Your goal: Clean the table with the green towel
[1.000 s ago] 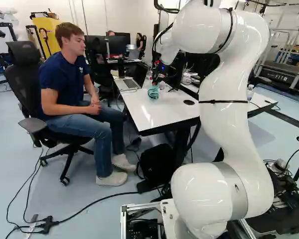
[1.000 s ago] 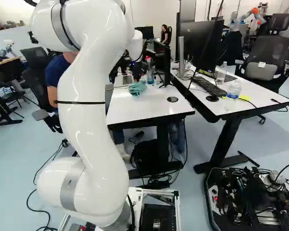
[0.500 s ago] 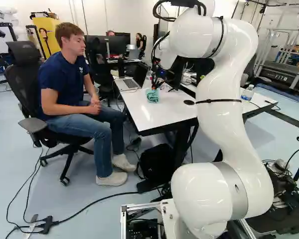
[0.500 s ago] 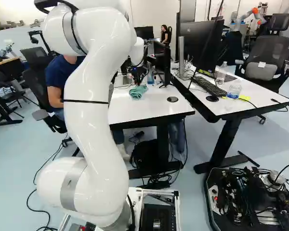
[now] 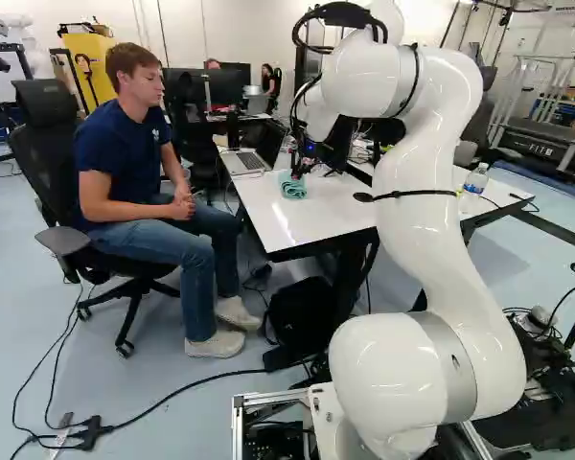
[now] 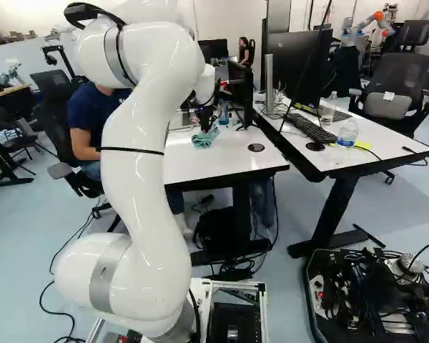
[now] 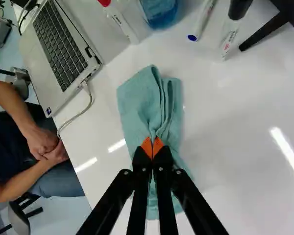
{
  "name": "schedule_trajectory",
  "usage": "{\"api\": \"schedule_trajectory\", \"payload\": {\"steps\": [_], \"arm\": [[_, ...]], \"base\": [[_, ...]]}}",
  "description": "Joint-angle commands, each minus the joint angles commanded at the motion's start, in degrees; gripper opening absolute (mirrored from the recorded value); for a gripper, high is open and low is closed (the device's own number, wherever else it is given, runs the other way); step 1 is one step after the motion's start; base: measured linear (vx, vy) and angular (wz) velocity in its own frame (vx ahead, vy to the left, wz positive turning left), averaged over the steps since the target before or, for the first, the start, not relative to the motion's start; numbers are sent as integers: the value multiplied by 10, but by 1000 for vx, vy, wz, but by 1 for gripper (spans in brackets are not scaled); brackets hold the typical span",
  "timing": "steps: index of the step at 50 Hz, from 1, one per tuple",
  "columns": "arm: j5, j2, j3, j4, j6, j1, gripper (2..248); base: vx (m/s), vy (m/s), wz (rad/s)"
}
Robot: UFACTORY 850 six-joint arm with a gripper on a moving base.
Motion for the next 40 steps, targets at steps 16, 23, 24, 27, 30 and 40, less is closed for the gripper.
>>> {"api": "schedule_trajectory", "payload": {"steps": [16,23,24,27,30,40], "arm": [[1,-3,-3,0,0,0,21],[1,-13,-17,0,0,0,21],[1,-15,-20,0,0,0,21],[1,-21,-29,0,0,1,21],[1,-28,-39,0,0,1,21],[1,-52,-75,0,0,2,21]], "base": [[0,0,0],[0,0,0],[0,0,0],[0,0,0],[0,0,0],[0,0,0]]}}
